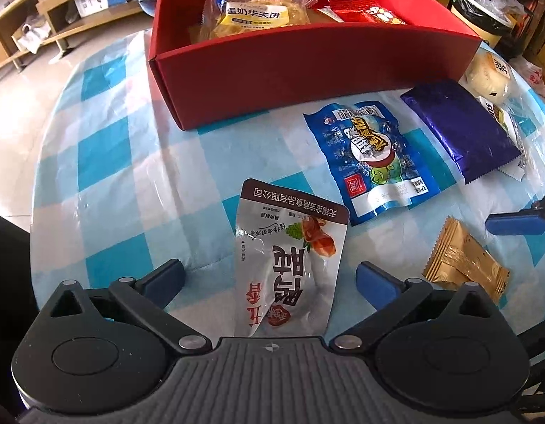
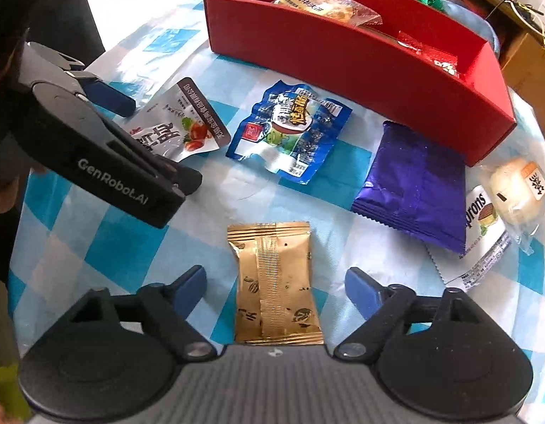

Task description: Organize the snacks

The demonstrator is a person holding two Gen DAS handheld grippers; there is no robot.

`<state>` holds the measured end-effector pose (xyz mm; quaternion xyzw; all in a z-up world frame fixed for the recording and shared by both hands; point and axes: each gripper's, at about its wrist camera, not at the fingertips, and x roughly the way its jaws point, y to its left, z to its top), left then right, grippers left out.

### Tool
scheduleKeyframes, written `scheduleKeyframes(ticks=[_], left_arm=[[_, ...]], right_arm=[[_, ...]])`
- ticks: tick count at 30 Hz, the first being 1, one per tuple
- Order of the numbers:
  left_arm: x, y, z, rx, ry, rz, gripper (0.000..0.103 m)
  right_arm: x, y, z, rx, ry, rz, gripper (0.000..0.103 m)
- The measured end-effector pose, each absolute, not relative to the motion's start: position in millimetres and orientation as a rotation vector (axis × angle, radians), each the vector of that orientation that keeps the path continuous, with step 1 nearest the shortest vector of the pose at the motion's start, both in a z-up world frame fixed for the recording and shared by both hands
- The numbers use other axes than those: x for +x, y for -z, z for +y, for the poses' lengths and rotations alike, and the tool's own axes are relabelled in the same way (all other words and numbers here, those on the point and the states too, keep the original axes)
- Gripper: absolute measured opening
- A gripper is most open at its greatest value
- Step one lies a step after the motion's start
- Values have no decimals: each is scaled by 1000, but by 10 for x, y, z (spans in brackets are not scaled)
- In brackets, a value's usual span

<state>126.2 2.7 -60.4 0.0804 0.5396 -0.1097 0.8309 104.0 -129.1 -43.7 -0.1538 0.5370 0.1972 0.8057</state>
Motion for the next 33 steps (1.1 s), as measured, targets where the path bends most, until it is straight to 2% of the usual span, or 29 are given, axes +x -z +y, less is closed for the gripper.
scheduleKeyframes(ticks=[5,6,7,10,15,17,18,33], left_arm=[[1254,618,-11,171,212,1141,103],[1266,616,-15,174,216,1148,103],[1277,611,-3,169,219,1157,103],[1280,592,20,151,219,1162,99],[1217,517,46,141,212,1136,79],[1197,485,56,119,221,1136,65],[1198,470,58,112,223,1134,62],[1194,370,-23,57,282,1137,60]], right_arm=[[1053,372,-1359,-312,-401,1143,60],[1050,359,-1364,-311,-402,1137,54],[1045,343,-1370,-312,-402,1129,43],[1050,331,-1430,-292,-397,1127,36],[1034,319,-1514,-268,-389,1131,34],[1033,309,-1542,-260,-381,1128,34],[1029,294,-1555,-256,-378,1124,34],[1102,130,-1693,-191,-341,1080,34]])
